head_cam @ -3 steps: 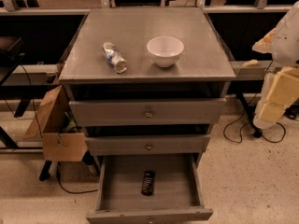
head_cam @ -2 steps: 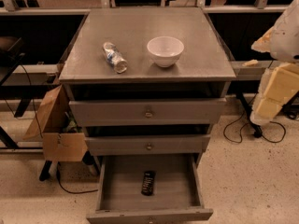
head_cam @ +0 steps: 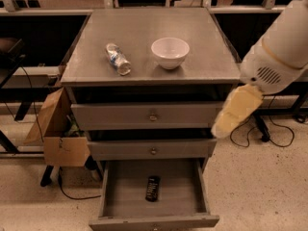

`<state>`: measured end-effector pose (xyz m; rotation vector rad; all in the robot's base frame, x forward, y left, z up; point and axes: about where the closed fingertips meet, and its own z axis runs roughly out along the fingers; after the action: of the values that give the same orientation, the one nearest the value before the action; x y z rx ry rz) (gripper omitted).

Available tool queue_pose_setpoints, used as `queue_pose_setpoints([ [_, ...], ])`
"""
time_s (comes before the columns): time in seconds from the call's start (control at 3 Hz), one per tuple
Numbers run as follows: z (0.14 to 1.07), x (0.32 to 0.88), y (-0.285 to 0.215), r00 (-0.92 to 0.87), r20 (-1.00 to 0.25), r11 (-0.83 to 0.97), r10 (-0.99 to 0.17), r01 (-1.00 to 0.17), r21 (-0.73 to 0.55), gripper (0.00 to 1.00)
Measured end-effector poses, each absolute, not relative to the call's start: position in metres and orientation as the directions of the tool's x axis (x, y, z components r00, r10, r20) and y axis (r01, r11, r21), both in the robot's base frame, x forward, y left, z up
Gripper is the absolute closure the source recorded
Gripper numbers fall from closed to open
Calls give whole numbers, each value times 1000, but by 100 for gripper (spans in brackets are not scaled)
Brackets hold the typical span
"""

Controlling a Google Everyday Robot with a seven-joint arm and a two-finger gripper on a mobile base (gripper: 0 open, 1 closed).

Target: Pick rxbar chocolate from bottom drawer and place on counter

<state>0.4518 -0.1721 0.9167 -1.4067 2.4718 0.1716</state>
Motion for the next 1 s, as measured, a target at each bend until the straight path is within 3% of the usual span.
queue_pose_setpoints([
  [0.33, 867, 445, -134, -609, -344, 633, -714, -773, 55, 0],
  [1.0, 718, 438, -48, -820, -279, 777, -500, -567, 273, 0],
])
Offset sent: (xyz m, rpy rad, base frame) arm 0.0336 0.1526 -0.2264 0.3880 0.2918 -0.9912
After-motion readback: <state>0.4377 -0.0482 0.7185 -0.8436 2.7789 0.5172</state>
